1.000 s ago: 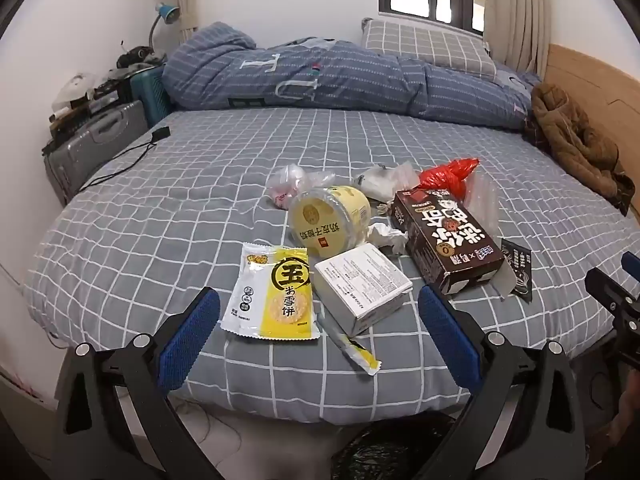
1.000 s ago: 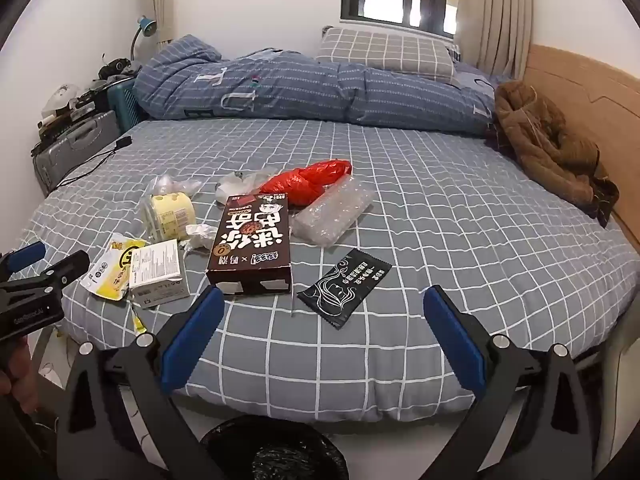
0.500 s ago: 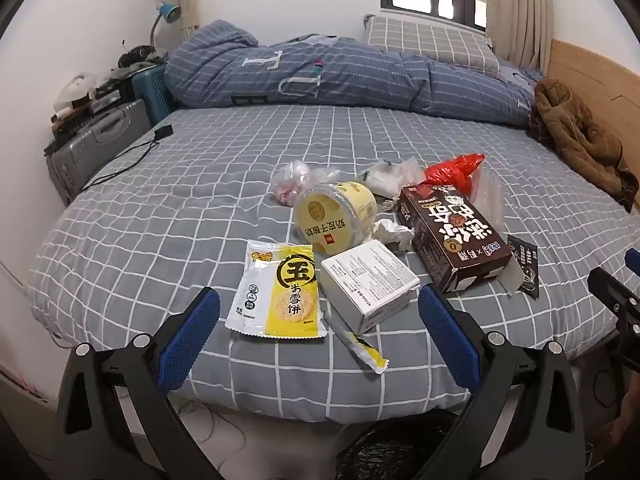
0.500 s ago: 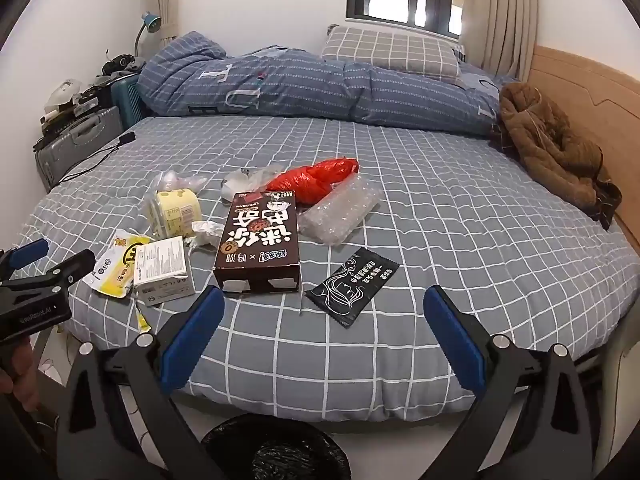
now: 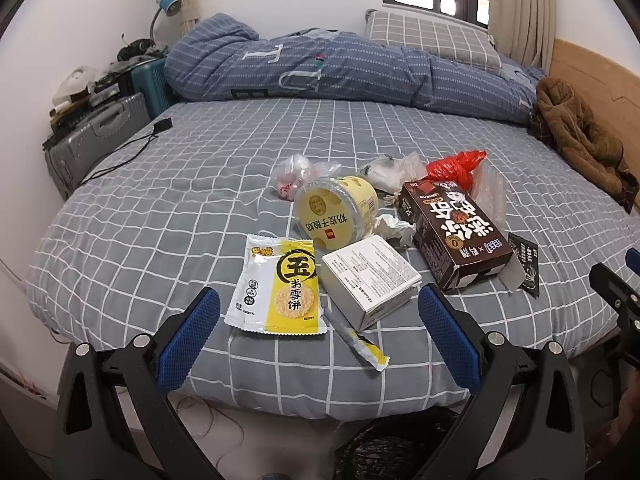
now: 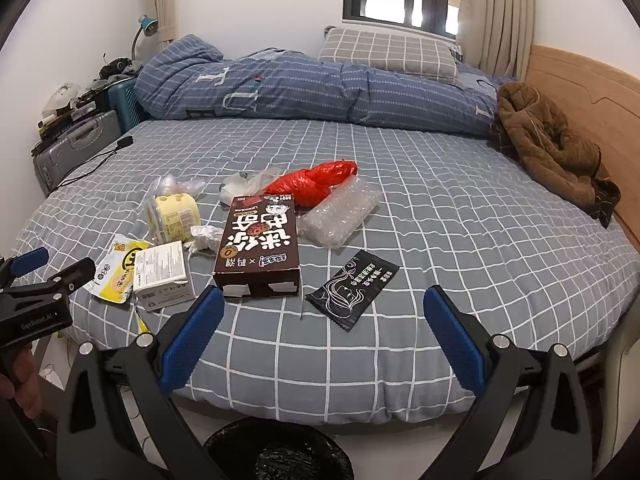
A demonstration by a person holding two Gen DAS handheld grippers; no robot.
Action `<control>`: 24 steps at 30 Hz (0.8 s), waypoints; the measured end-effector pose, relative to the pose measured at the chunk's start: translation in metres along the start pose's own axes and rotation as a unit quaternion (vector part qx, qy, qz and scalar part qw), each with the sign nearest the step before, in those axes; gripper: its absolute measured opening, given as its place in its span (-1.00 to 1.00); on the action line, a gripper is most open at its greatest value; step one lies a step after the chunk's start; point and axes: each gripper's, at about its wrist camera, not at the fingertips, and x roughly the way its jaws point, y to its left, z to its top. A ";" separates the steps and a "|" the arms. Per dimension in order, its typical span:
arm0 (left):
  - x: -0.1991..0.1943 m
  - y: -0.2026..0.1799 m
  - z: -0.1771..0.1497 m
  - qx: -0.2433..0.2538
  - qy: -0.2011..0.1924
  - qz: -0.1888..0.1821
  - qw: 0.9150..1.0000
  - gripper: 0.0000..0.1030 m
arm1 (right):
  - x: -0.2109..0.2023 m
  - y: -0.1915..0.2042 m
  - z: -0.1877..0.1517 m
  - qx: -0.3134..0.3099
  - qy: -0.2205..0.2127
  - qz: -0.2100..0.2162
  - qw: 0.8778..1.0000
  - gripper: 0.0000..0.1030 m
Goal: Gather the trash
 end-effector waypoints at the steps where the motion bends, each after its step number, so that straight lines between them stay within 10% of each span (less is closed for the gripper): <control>1: 0.000 0.000 0.000 0.001 0.000 0.001 1.000 0.89 | 0.000 0.000 0.000 0.000 -0.001 0.000 1.000 0.86; 24: 0.000 -0.007 0.002 0.007 0.000 -0.003 1.000 0.89 | -0.001 -0.004 -0.001 0.003 -0.002 -0.004 1.000 0.86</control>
